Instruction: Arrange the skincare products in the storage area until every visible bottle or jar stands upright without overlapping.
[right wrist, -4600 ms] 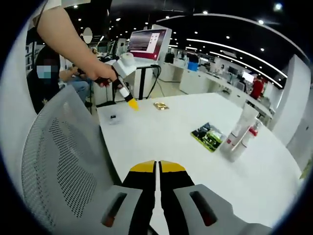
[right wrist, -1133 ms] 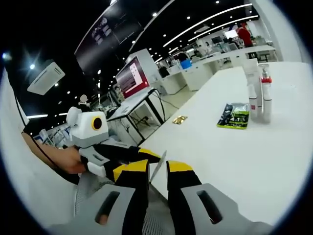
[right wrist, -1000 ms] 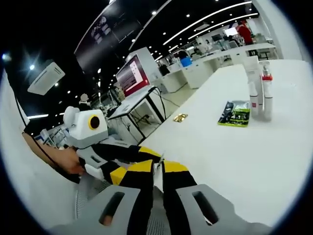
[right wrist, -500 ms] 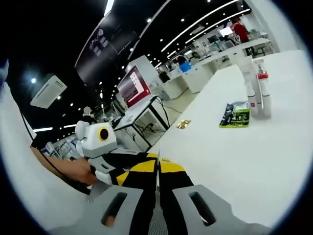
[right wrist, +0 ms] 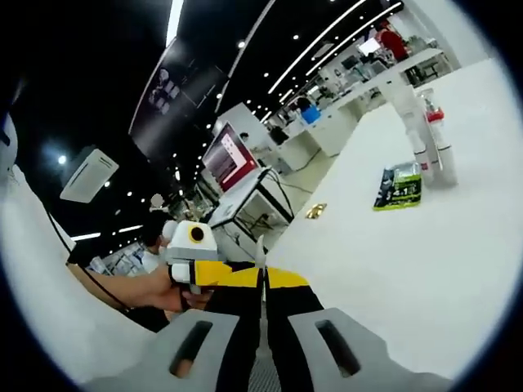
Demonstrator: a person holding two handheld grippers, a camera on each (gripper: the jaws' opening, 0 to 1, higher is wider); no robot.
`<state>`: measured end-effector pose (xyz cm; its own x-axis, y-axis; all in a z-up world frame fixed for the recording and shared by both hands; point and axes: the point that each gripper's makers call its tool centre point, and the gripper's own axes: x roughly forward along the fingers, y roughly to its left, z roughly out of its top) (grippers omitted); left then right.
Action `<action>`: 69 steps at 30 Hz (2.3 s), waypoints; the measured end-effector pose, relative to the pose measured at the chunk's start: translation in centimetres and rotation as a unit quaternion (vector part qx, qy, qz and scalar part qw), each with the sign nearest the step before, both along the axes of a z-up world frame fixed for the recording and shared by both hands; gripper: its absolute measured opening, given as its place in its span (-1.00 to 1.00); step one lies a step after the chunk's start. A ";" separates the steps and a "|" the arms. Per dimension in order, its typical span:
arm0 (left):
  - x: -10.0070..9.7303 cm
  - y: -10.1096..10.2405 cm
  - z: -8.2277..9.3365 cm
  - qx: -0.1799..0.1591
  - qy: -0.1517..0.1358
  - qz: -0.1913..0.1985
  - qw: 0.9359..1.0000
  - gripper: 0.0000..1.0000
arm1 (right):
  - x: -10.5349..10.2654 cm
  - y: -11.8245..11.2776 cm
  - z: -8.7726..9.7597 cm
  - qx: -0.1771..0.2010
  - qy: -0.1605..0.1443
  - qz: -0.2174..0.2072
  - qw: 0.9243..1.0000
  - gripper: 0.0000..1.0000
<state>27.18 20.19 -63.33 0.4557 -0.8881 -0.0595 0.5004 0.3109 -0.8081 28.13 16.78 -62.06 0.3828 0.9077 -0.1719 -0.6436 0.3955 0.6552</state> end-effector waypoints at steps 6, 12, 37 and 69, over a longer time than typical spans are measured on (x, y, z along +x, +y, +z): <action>-0.8 -1.3 0.0 0.000 0.002 -0.037 0.999 -0.56 | -0.3 0.2 0.5 0.020 0.009 0.010 1.000 -1.00; -1.5 -2.2 -0.5 0.005 0.010 -0.056 0.998 -0.74 | -1.0 0.9 0.5 0.017 0.011 0.031 0.999 -1.00; 0.1 -1.8 1.9 -0.087 0.023 -0.003 0.996 -0.94 | -0.8 0.5 0.7 0.028 -0.005 0.037 0.999 -1.00; -0.4 -1.4 2.0 -0.093 0.011 -0.014 0.996 -0.99 | -1.1 0.9 1.6 0.062 0.001 0.050 0.997 -0.99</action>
